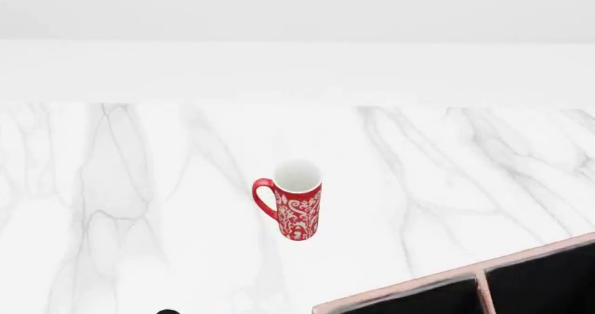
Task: Pick up the book and place it in the right compartment of the caddy.
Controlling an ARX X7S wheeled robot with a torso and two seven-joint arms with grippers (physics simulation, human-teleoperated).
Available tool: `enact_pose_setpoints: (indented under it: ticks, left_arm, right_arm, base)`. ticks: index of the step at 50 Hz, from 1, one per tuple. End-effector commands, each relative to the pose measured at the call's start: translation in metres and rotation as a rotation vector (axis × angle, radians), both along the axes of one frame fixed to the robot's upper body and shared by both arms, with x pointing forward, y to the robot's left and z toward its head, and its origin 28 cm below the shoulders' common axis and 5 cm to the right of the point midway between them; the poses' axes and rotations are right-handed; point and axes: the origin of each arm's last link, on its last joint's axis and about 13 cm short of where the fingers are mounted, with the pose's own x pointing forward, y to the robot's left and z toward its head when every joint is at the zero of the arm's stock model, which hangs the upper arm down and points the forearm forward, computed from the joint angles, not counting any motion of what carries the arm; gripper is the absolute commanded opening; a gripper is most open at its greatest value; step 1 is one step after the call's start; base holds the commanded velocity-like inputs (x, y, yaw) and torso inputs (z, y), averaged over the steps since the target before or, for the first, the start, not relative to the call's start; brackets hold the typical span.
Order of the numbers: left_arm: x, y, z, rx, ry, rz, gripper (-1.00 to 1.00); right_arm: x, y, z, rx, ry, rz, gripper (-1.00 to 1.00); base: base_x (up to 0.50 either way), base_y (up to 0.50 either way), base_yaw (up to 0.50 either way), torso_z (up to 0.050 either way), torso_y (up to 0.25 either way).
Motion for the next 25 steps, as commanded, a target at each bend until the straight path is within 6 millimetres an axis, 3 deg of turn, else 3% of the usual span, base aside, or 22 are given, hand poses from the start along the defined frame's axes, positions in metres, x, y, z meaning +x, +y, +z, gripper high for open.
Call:
enact_pose_setpoints:
  ticks: [1,25]
  left_arm:
    - [-0.005,-0.001,-0.004,-0.013,-0.001,0.009,1.0]
    - [-0.003,-0.001,-0.006,-0.015,0.002,0.004,1.0]
  right_arm:
    - [0.003,0.004,-0.005,0.028,0.021,0.016,1.0]
    - [0.004,0.004,-0.016,0.024,0.047,0.008,1.0]
  base:
    - [0.0,0.0,0.0,0.0,0.0]
    - [0.0,0.0,0.0,0.0,0.0]
